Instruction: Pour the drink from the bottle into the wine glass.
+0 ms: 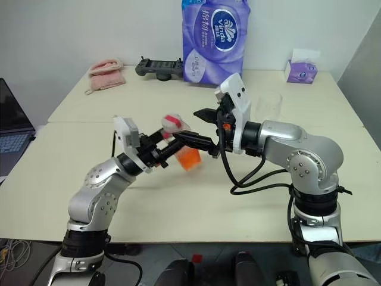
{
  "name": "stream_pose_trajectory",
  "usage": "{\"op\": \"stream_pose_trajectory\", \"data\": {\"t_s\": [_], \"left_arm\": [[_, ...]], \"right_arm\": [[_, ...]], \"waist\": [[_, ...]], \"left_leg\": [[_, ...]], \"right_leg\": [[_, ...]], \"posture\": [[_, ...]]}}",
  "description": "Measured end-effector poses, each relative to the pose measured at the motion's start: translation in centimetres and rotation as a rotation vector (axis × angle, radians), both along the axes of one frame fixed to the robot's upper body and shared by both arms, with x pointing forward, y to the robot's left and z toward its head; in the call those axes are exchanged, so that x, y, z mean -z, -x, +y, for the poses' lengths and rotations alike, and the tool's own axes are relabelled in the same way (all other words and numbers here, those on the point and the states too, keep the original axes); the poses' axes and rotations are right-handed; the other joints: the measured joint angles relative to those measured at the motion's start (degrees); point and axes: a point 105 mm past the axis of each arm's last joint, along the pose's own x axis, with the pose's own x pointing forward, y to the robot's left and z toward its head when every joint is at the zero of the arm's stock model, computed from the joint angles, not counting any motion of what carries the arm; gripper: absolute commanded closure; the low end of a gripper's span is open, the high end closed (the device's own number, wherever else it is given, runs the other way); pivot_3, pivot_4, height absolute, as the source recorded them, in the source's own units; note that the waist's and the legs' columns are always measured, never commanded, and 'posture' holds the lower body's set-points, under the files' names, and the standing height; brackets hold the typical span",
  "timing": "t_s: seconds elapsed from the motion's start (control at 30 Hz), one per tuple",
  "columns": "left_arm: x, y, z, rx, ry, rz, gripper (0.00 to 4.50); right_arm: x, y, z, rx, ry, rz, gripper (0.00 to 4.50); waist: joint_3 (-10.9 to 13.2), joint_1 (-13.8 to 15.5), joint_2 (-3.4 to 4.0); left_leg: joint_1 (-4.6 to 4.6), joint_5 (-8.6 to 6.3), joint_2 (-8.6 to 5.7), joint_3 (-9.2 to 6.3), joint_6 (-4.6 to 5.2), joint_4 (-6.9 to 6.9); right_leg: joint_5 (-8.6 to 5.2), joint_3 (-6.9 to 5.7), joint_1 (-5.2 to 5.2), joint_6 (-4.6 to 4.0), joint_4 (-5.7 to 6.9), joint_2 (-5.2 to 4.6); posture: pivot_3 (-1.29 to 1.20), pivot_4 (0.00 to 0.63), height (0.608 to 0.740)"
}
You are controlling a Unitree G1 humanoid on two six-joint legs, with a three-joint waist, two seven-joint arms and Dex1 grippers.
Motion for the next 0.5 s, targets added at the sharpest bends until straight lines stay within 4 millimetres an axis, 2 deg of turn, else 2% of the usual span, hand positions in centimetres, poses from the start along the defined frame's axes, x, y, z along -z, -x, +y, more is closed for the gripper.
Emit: {"op": "stream_pose_trajectory", "data": {"t_s": [0.1,0.3,0.4,0.5], "left_arm": [[0.0,0.8,-1.1,0.053,-0.010,0.017,2.40],[0.2,0.8,-1.2,0.058,-0.018,0.036,2.40],[0.3,0.8,-1.2,0.058,-0.020,0.044,2.40],[0.5,0.7,-1.1,0.051,-0.024,0.054,2.40]], "right_arm": [[0.1,-0.3,0.1,0.026,-0.005,0.010,0.00],[1.2,-0.7,0.5,0.066,0.030,0.024,0.00],[1.4,-0.9,0.6,0.088,0.024,0.028,0.60],[1.6,-0.5,1.0,0.072,0.029,0.022,1.49]], "waist": [[0.00,-0.03,0.00],[0.00,-0.07,0.00],[0.00,-0.06,0.00],[0.00,-0.07,0.00]], "left_leg": [[0.02,0.01,0.03,0.02,0.01,0.00],[0.05,0.01,0.07,0.02,0.02,-0.01],[0.05,0.01,0.06,0.02,0.01,-0.01],[0.04,0.01,0.05,0.02,0.01,-0.01]], "right_leg": [[0.00,0.02,-0.02,0.00,0.04,0.05],[0.00,0.02,-0.03,0.00,0.09,0.11],[0.00,0.03,-0.02,0.00,0.08,0.10],[0.00,0.04,-0.03,0.00,0.07,0.10]], "posture": [[0.00,0.150,0.740],[0.00,0.150,0.740],[0.00,0.150,0.740],[0.00,0.150,0.740]]}}
